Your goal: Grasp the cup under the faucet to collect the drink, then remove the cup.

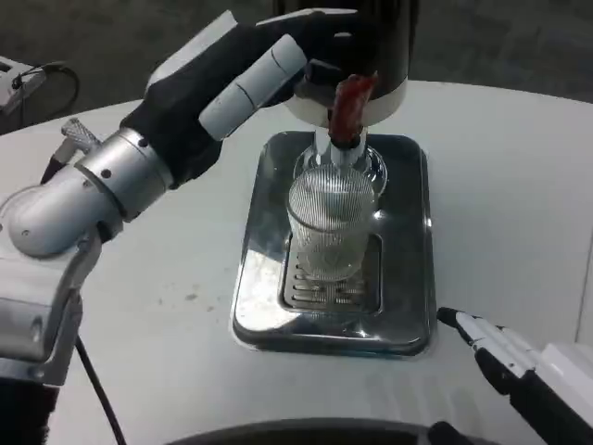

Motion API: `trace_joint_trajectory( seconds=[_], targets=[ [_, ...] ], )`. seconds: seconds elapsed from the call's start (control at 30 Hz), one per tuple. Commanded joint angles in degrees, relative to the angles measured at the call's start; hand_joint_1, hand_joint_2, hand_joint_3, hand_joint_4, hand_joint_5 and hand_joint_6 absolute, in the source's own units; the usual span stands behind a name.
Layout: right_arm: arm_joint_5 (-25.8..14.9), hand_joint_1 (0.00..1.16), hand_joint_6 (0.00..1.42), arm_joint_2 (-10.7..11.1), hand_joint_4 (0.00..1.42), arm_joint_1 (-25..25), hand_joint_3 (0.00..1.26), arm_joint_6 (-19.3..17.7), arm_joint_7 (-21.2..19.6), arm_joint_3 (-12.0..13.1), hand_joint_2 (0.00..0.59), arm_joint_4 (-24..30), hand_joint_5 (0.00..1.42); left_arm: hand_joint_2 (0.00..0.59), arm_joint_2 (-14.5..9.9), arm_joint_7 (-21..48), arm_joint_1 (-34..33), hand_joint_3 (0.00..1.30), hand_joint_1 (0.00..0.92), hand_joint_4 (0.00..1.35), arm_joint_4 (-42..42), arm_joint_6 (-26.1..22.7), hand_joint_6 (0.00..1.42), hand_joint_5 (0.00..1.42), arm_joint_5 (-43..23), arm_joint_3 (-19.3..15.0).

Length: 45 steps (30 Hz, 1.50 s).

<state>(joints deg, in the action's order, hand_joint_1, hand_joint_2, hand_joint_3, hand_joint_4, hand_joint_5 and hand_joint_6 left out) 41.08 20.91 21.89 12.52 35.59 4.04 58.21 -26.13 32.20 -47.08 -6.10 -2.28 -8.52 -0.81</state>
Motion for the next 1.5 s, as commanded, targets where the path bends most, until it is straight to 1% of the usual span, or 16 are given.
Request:
trace_joint_trajectory(
  seconds=[0.03,0.37,0.57,0.7,0.87,1.0,1.13,1.23,1.5],
  targets=[
    [-0.2,0.37,0.05,0.1,0.0,0.4,0.0,0.1,0.0,0.3,0.446,0.3,0.0,0.096,-0.1,0.9,0.4,0.3,0.0,0.26,-1.1,0.2,0.38,0.39,1.2,1.0],
    [-1.6,0.37,0.05,0.3,0.0,1.6,0.0,-0.3,-0.3,1.6,0.446,0.1,0.0,0.097,2.5,1.3,-3.7,0.29,0.0,0.25,-7.9,2.1,0.37,0.37,4.3,4.6],
    [-2.0,0.37,0.04,0.5,0.0,1.7,0.0,-0.2,-0.3,2.0,0.446,0.1,0.0,0.097,3.2,1.6,-5.0,0.28,0.0,0.24,-9.8,3.8,0.36,0.37,5.6,5.5],
    [-1.9,0.37,0.04,0.6,0.0,1.6,0.0,-0.1,-0.2,1.9,0.446,0.2,0.0,0.086,2.8,3.5,-5.8,0.26,0.0,0.2,-10.9,6.3,0.32,0.31,7.0,7.2],
    [-1.5,0.37,0.03,0.6,0.0,1.3,0.0,0.0,0.0,1.3,0.446,0.2,0.0,0.057,2.3,5.6,-5.5,0.21,0.0,0.13,-11.8,9.0,0.2,0.24,7.8,8.1],
    [-1.2,0.37,0.03,0.6,0.0,0.6,0.0,0.3,0.3,0.6,0.446,0.1,0.0,0.033,1.4,7.1,-5.0,0.18,0.0,0.09,-11.9,10.6,0.16,0.2,8.1,8.1],
    [-1.1,0.37,0.03,0.7,0.0,0.2,0.0,0.5,0.4,0.5,0.446,0.1,0.0,0.031,0.3,7.9,-4.4,0.15,0.0,0.06,-12.1,11.5,0.14,0.18,8.4,7.9],
    [-1.1,0.37,0.03,0.6,0.0,0.5,0.0,0.6,0.3,0.4,0.446,0.2,0.0,0.029,-0.3,8.3,-4.0,0.14,0.0,0.05,-12.2,12.6,0.14,0.17,9.2,8.5],
    [-1.8,0.37,0.03,0.4,0.0,1.2,0.0,0.9,-0.1,0.8,0.446,0.3,0.0,0.028,-0.8,8.6,-4.1,0.13,0.0,0.05,-13.0,14.9,0.14,0.16,11.6,10.4]
  ],
)
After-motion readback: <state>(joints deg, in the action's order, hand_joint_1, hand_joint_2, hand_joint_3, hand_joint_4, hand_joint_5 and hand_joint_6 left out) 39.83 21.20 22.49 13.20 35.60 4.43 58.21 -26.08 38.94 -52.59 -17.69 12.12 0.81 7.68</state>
